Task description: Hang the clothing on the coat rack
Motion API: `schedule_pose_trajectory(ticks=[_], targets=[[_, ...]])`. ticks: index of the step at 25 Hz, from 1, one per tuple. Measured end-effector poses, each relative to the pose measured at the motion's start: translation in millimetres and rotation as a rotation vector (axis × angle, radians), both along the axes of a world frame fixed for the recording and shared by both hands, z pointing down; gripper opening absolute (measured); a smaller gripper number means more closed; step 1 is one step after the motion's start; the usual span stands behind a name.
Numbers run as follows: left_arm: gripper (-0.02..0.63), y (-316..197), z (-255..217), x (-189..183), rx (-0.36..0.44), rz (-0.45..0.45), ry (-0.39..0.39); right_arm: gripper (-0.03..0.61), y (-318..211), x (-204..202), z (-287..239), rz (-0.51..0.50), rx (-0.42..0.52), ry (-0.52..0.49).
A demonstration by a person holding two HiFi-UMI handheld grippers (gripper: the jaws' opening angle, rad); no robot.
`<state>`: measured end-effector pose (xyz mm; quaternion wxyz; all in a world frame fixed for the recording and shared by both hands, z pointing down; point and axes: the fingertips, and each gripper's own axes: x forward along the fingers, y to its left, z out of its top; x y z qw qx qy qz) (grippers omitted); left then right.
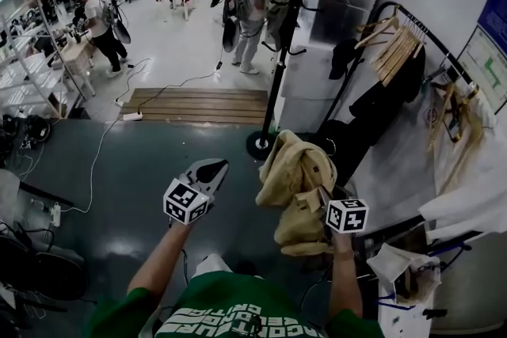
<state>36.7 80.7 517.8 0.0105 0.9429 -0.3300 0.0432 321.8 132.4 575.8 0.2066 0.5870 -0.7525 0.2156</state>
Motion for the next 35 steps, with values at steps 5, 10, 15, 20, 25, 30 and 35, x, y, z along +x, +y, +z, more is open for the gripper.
schedule_pose_trajectory(ticks=[5, 10, 15, 20, 25, 30, 35], targets=[[0.003, -27, -6, 0, 0.015, -0.015, -0.008, 0.084, -39, -3, -11, -0.030, 0.015, 0.006], [0.003, -68, -2, 6, 0.014, 0.000, 0.004, 0.084, -81, -11, -14, -0.052, 0.019, 0.011], [0.003, -114, 4, 9, 0.004, 0.048, -0.001, 0.084, -119, -28, -13, -0.057, 0.010, -0.001], [0.003, -166, -4, 11, 0.011, 0.103, 0.006, 0.084, -161, -42, -14, -0.047, 0.003, -0.007], [0.003, -203, -6, 9, 0.009, 0.145, 0.018, 0.084, -193, -55, -16, -0.033, -0.001, -0.012], [0.003, -237, -2, -7, -0.012, 0.159, 0.047, 0.084, -225, -73, -16, -0.025, -0.005, -0.004], [0.003, -264, 0, -24, -0.024, 0.149, 0.073, 0.084, -251, -87, -19, -0.024, -0.015, 0.012]])
